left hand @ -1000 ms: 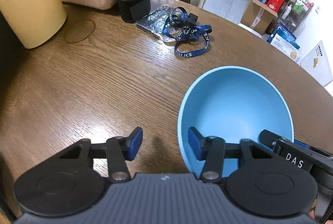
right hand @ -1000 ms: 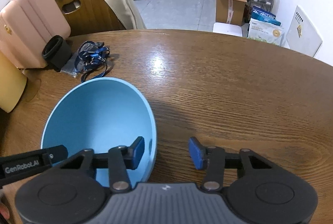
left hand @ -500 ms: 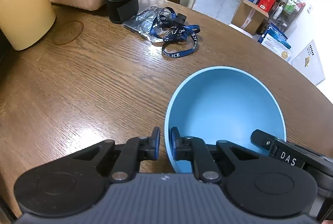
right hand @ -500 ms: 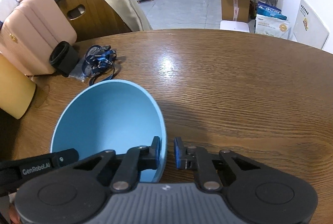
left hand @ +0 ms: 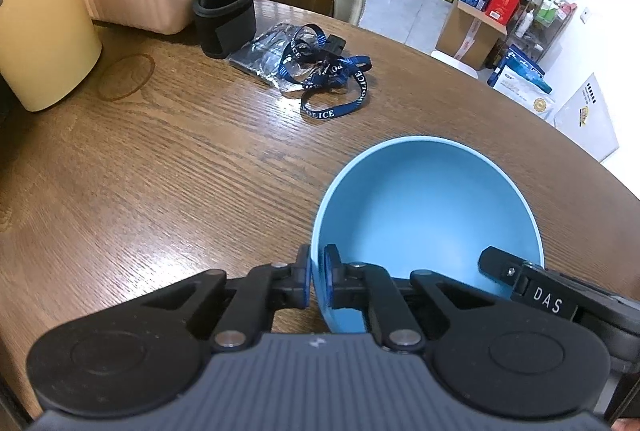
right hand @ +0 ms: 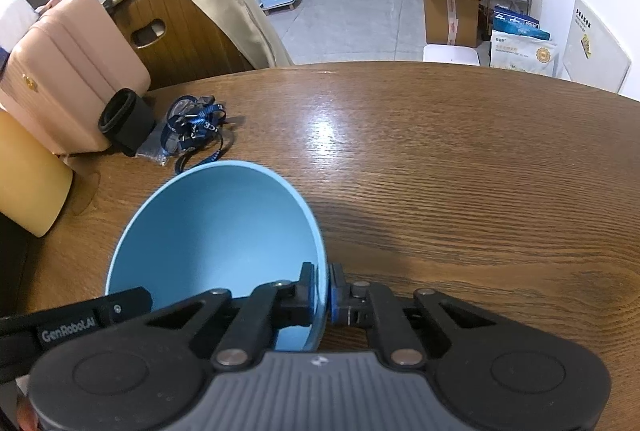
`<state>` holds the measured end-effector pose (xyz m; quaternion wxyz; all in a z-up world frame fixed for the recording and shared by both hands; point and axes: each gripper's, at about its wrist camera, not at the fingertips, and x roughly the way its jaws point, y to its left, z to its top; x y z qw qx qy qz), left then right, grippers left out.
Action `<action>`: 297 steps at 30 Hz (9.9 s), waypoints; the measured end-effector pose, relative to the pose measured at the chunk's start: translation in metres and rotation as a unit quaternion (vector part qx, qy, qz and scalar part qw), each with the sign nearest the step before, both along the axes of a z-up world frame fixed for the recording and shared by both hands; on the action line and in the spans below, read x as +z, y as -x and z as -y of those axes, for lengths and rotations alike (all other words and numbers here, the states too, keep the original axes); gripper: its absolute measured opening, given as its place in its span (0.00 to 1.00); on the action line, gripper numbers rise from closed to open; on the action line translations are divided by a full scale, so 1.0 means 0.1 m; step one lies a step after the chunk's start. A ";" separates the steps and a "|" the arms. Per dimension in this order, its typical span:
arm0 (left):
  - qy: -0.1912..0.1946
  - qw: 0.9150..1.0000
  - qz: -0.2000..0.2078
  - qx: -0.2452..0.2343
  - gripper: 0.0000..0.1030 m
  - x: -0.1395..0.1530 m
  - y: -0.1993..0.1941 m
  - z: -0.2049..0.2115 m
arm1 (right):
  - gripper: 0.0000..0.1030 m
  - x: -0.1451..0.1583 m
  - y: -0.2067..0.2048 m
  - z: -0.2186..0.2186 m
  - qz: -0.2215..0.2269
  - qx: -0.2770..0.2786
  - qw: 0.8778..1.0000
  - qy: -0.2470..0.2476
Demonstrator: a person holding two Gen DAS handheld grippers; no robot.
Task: Organize plates and bowls
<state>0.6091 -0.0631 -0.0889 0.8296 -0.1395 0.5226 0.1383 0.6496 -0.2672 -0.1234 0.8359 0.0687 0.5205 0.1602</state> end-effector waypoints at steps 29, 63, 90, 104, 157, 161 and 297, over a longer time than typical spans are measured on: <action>-0.008 1.000 0.027 0.002 0.08 0.37 0.27 -0.06 | 0.07 0.34 0.24 -0.04 0.023 -0.007 1.000 -0.014; -0.006 0.997 0.069 0.037 0.08 1.13 1.22 -0.57 | 0.06 1.05 1.11 -0.52 0.050 0.009 0.998 -0.034; -0.013 0.995 0.083 0.063 0.08 1.48 1.96 -1.25 | 0.06 1.47 1.82 -1.29 0.067 0.053 0.996 -0.021; -0.015 0.992 0.091 0.082 0.08 1.59 2.33 -1.66 | 0.06 1.63 2.10 -1.76 0.078 0.080 0.994 -0.015; -0.005 0.983 0.055 0.177 0.08 1.18 3.35 -3.07 | 0.06 1.30 2.96 -3.39 0.055 0.177 0.982 0.019; -0.003 0.984 0.046 0.174 0.08 1.07 3.34 -3.09 | 0.06 1.21 2.97 -3.44 0.048 0.178 0.982 0.026; -0.019 0.962 0.107 -0.252 1.00 1.21 3.57 -3.90 | 1.00 1.49 5.07 -3.67 0.095 -0.215 0.969 0.078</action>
